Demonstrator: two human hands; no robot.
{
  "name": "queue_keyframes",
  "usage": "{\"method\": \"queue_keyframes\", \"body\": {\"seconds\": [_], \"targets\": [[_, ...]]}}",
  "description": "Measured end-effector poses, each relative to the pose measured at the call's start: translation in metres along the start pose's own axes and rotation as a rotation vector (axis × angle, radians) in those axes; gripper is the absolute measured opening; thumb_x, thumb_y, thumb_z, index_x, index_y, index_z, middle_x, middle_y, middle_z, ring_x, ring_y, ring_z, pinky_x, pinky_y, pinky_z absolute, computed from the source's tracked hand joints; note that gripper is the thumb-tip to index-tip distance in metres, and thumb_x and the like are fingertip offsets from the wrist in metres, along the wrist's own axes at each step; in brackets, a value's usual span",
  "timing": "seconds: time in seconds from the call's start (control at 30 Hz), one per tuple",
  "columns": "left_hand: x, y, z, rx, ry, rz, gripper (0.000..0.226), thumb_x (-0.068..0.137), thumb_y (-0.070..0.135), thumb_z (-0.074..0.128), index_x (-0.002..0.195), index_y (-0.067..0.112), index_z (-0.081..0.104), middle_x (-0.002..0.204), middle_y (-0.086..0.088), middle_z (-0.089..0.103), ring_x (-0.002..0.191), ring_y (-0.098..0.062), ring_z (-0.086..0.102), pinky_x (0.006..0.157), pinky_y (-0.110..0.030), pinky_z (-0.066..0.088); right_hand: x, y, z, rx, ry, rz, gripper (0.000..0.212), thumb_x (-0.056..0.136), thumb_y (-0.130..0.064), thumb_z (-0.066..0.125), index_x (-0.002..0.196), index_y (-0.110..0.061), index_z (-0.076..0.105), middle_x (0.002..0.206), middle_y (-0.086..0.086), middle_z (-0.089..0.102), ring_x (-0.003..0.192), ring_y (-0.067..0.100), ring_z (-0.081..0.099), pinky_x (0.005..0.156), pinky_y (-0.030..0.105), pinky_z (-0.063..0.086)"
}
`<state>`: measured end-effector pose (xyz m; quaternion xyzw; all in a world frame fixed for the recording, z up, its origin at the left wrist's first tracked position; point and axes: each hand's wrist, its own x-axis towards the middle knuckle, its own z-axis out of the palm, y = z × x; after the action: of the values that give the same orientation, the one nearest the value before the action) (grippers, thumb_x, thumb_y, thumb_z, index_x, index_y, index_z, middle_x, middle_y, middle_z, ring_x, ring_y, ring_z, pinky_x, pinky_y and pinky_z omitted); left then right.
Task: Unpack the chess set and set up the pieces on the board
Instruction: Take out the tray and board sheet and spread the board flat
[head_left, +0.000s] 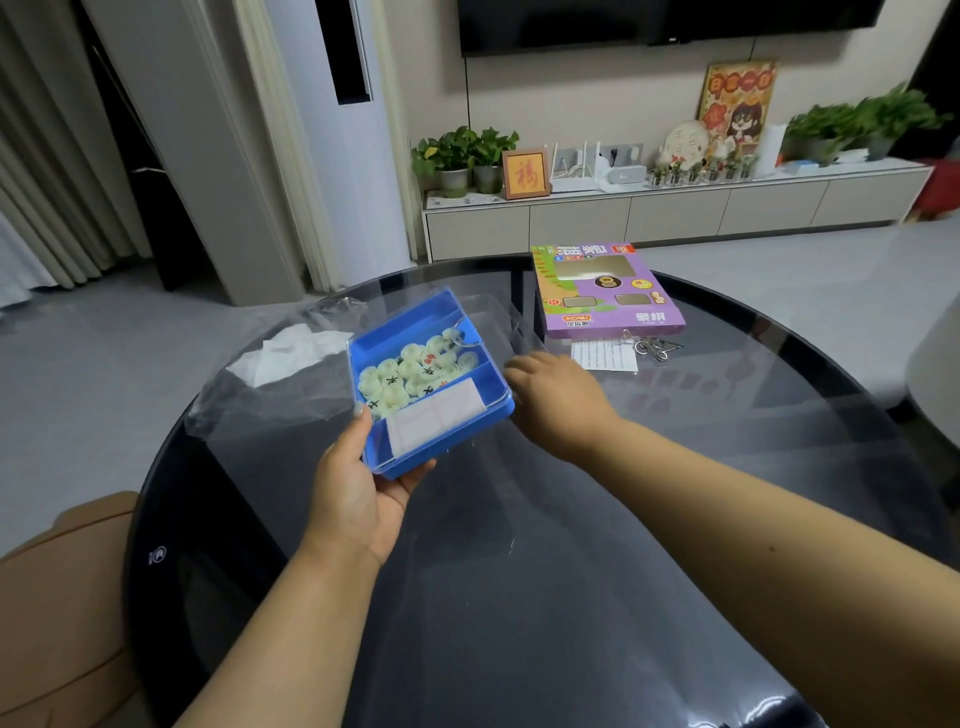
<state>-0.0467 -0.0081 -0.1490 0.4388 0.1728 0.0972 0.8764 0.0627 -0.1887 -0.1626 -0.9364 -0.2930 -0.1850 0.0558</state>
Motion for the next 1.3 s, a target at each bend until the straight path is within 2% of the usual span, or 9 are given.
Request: {"method": "queue_keyframes", "body": {"seconds": [0.13, 0.23, 0.33, 0.4, 0.47, 0.63, 0.83, 1.03, 1.3], "targets": [[0.002, -0.001, 0.000, 0.011, 0.018, 0.004, 0.020, 0.098, 0.031, 0.048, 0.103, 0.019, 0.063, 0.085, -0.001, 0.075, 0.078, -0.017, 0.073, 0.053, -0.028, 0.057, 0.006, -0.007, 0.016, 0.055, -0.140, 0.026, 0.053, 0.094, -0.030, 0.042, 0.145, -0.022, 0.033, 0.144, 0.001, 0.042, 0.132, 0.021, 0.037, 0.105, 0.035, 0.031], [0.003, -0.002, 0.000, 0.015, 0.022, 0.012, 0.019, 0.099, 0.031, 0.047, 0.102, 0.020, 0.063, 0.083, -0.001, 0.075, 0.076, -0.016, 0.073, 0.053, -0.028, 0.056, 0.024, -0.005, 0.019, 0.018, -0.259, 0.061, 0.064, 0.094, -0.039, 0.042, 0.151, -0.020, 0.018, 0.154, 0.001, 0.024, 0.143, 0.021, 0.019, 0.114, 0.036, 0.019], [0.005, -0.001, 0.001, 0.022, 0.017, 0.012, 0.020, 0.099, 0.031, 0.047, 0.101, 0.020, 0.062, 0.081, -0.001, 0.075, 0.075, -0.016, 0.072, 0.052, -0.027, 0.056, 0.037, -0.005, 0.017, -0.025, -0.183, 0.061, 0.068, 0.089, -0.048, 0.049, 0.146, -0.017, 0.028, 0.147, 0.002, 0.036, 0.137, 0.021, 0.028, 0.111, 0.037, 0.023], [0.008, 0.000, 0.001, 0.032, 0.021, 0.011, 0.020, 0.099, 0.031, 0.047, 0.102, 0.019, 0.063, 0.083, -0.001, 0.075, 0.076, -0.017, 0.072, 0.051, -0.027, 0.056, 0.038, -0.004, 0.017, -0.011, -0.065, 0.068, 0.054, 0.086, -0.044, 0.053, 0.132, -0.018, 0.045, 0.132, 0.001, 0.051, 0.123, 0.020, 0.043, 0.101, 0.032, 0.033], [0.012, 0.002, 0.001, 0.046, 0.031, 0.004, 0.021, 0.099, 0.031, 0.047, 0.104, 0.018, 0.063, 0.086, -0.002, 0.075, 0.077, -0.018, 0.072, 0.050, -0.028, 0.055, 0.035, -0.002, 0.020, 0.027, -0.049, 0.074, 0.045, 0.087, -0.037, 0.053, 0.128, -0.018, 0.051, 0.128, 0.001, 0.055, 0.119, 0.021, 0.047, 0.097, 0.031, 0.036], [0.017, 0.004, 0.000, 0.061, 0.052, -0.018, 0.021, 0.098, 0.032, 0.048, 0.103, 0.018, 0.063, 0.091, -0.004, 0.074, 0.078, -0.019, 0.072, 0.052, -0.029, 0.055, 0.040, 0.007, 0.032, 0.058, -0.179, 0.100, 0.063, 0.090, -0.035, 0.051, 0.147, -0.021, 0.030, 0.150, -0.001, 0.035, 0.139, 0.019, 0.029, 0.112, 0.033, 0.024], [0.020, 0.004, -0.001, 0.059, 0.053, -0.019, 0.020, 0.098, 0.032, 0.049, 0.102, 0.018, 0.063, 0.086, -0.003, 0.075, 0.076, -0.018, 0.072, 0.053, -0.029, 0.055, 0.067, 0.012, 0.032, -0.011, -0.371, 0.150, 0.073, 0.092, -0.035, 0.047, 0.152, -0.020, 0.007, 0.159, -0.001, 0.012, 0.146, 0.018, 0.009, 0.117, 0.039, 0.010], [0.024, -0.001, -0.004, 0.084, 0.049, -0.013, 0.021, 0.098, 0.032, 0.048, 0.102, 0.019, 0.063, 0.089, -0.004, 0.075, 0.078, -0.019, 0.072, 0.053, -0.030, 0.056, 0.088, 0.018, 0.033, -0.077, -0.422, 0.244, 0.066, 0.096, -0.034, 0.035, 0.152, -0.019, 0.003, 0.159, -0.001, 0.008, 0.147, 0.021, 0.007, 0.115, 0.048, 0.006], [0.027, -0.006, -0.003, 0.108, 0.026, -0.014, 0.020, 0.099, 0.031, 0.046, 0.100, 0.019, 0.062, 0.082, -0.001, 0.076, 0.072, -0.016, 0.072, 0.051, -0.030, 0.055, 0.090, 0.034, 0.038, -0.043, -0.440, 0.318, 0.065, 0.092, -0.027, 0.030, 0.152, -0.024, 0.004, 0.160, -0.005, 0.005, 0.147, 0.017, 0.003, 0.115, 0.049, 0.003]]}}
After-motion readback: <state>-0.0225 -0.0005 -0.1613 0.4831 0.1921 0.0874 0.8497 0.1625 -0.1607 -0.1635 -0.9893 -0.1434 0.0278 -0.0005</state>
